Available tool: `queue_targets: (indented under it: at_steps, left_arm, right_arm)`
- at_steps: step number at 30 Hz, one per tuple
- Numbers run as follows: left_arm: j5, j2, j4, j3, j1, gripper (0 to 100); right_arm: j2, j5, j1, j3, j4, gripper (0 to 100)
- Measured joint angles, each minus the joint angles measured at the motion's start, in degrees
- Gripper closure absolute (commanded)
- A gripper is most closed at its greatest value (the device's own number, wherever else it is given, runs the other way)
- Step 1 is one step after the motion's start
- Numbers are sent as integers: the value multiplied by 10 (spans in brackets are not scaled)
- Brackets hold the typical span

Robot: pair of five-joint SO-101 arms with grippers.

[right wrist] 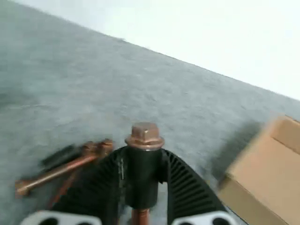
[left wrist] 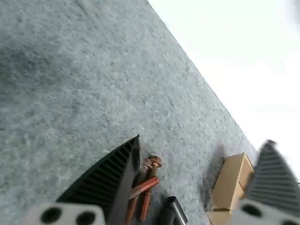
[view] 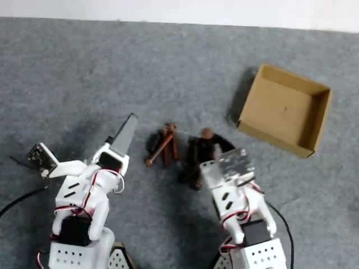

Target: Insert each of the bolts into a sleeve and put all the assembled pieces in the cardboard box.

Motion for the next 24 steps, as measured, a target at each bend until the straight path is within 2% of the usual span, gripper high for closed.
queue_targets:
  at_steps: [5, 6, 8, 10, 14, 24]
  left_arm:
    - [-12, 0, 0, 0, -4, 984]
    - [-20, 0, 0, 0, -4, 1000]
    - [-45, 0, 0, 0, -4, 965]
    - [-67, 0, -1, 0, -4, 982]
    - [-81, 0, -21, 1, -4, 988]
    - [-84, 0, -71, 25, -4, 986]
  right_arm:
    - [3, -37, 113, -6, 12, 994]
    - [10, -40, 132, -13, 12, 994]
    - [42, -40, 156, -38, 15, 994]
    - [103, -41, 167, -84, 14, 994]
    - [293, -53, 198, -215, -8, 994]
    - [862, -243, 281, -608, -15, 991]
